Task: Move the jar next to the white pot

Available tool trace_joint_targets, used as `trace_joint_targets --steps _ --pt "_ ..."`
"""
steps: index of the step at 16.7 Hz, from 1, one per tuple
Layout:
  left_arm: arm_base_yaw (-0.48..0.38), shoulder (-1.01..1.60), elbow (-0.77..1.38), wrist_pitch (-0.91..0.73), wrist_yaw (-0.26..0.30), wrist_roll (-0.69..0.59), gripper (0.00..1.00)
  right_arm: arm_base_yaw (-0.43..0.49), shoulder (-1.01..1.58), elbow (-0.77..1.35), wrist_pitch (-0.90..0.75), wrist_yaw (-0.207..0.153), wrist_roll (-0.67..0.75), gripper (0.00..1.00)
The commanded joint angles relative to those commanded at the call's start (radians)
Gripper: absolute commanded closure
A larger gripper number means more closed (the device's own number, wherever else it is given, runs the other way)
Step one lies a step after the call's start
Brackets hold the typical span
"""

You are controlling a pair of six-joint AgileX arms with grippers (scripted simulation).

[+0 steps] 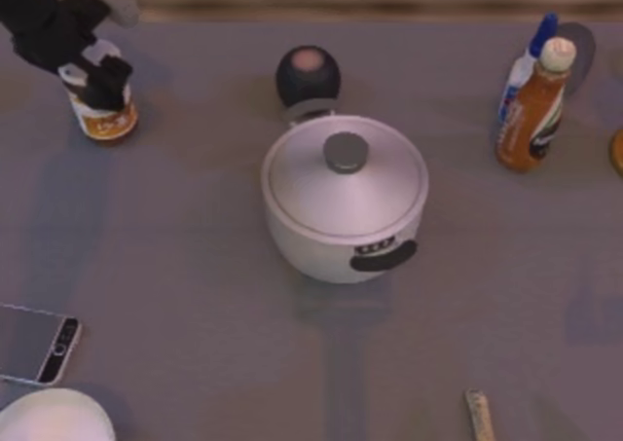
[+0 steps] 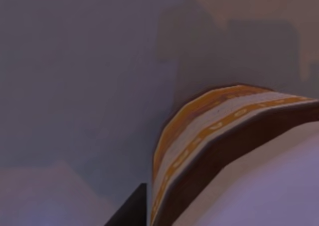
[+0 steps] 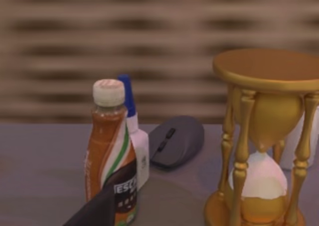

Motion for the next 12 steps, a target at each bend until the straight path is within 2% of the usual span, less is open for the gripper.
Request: trace_joint_targets --steps 3,12 --pt "0.004 -0.07 -0.07 0.0 -0.001 -0.001 1.0 0.0 0.0 0.0 0.0 0.0 0.0 0.0" --pt "0.026 -0.512 -0.502 -0.01 -0.005 0.002 1.0 0.0 0.0 0.0 0.0 0.0 0.0 0.0"
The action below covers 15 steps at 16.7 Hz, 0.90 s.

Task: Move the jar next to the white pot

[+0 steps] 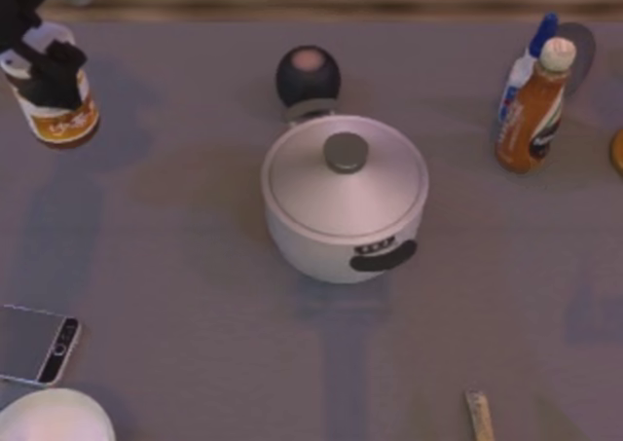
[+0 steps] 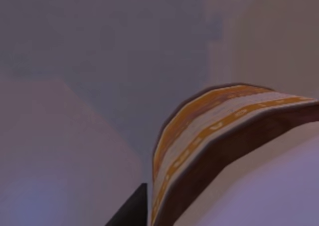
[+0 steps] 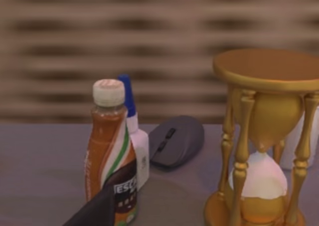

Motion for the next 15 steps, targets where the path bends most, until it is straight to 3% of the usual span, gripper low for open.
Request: trace_joint_targets --steps 8,11,15 --pt "-0.019 -0.024 -0.034 0.014 -0.013 -0.034 1.0 0.0 0.0 0.0 0.0 0.0 0.0 0.0" --pt "-0.066 -0.043 -0.091 0.057 -0.051 -0.166 1.0 0.0 0.0 0.0 0.0 0.0 0.0 0.0" --pt "-0.162 -0.086 -0.213 0.146 -0.131 -0.48 1.0 0.0 0.0 0.0 0.0 0.0 0.0 0.0"
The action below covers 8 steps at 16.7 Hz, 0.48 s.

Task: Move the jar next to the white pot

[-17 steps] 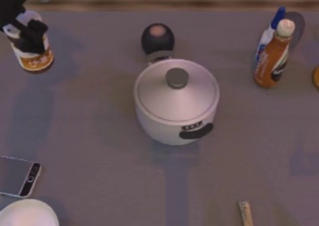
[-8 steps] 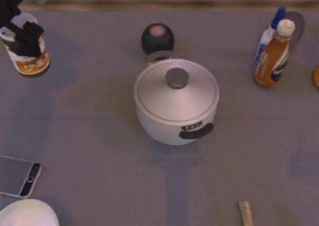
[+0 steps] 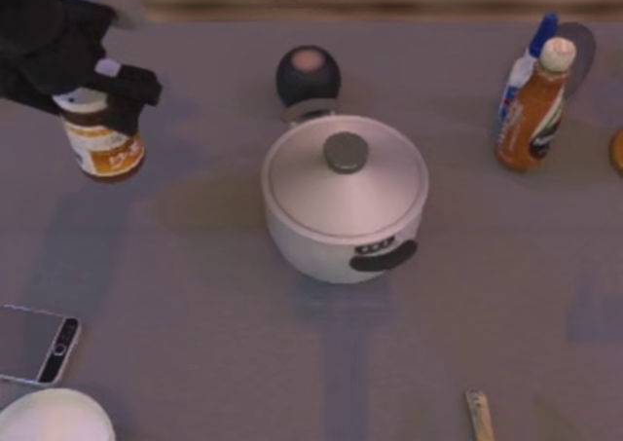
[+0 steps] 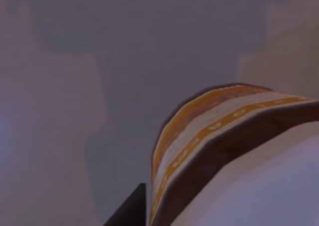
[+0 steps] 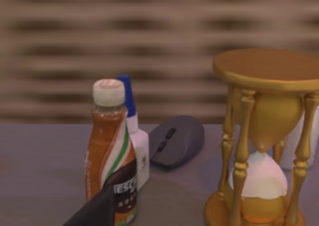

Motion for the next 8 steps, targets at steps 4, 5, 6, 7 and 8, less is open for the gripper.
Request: trace_joint_targets --steps 4,5,6,7,8 --pt "-0.1 -0.051 -0.136 0.098 -0.086 -0.33 1.0 0.0 0.0 0.0 0.0 0.0 0.0 0.0" --pt "-0.122 -0.064 -0.167 0.12 -0.105 -0.391 1.0 0.0 0.0 0.0 0.0 0.0 0.0 0.0" --pt "-0.141 -0.075 -0.194 0.14 -0.121 -0.442 1.0 0.0 0.0 0.0 0.0 0.0 0.0 0.0" --pt "-0.156 -0.085 -0.216 0.156 -0.136 -0.482 1.0 0.0 0.0 0.0 0.0 0.0 0.0 0.0" --pt "-0.169 -0.093 -0.234 0.17 -0.147 -0.512 1.0 0.0 0.0 0.0 0.0 0.0 0.0 0.0"
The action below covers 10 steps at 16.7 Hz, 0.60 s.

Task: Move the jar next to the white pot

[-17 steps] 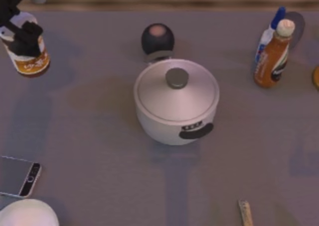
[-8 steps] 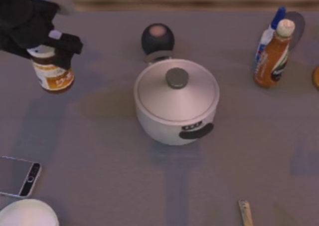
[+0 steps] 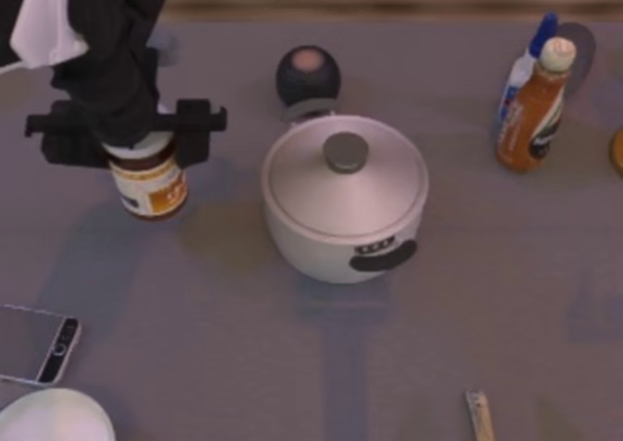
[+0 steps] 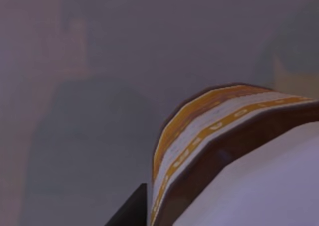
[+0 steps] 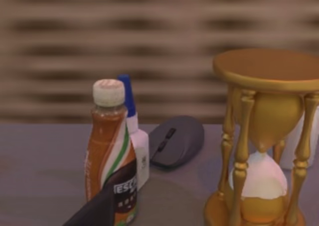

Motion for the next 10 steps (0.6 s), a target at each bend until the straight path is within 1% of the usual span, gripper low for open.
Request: trace_joint_targets --steps 2,7,10 --pt "-0.013 -0.008 -0.017 0.013 -0.011 -0.027 1.0 0.0 0.0 0.0 0.0 0.0 0.0 0.0" --pt "-0.008 -0.001 -0.016 0.014 -0.009 -0.024 1.0 0.0 0.0 0.0 0.0 0.0 0.0 0.0" --pt "-0.007 0.032 -0.043 0.077 -0.008 -0.02 1.0 0.0 0.0 0.0 0.0 0.0 0.0 0.0"
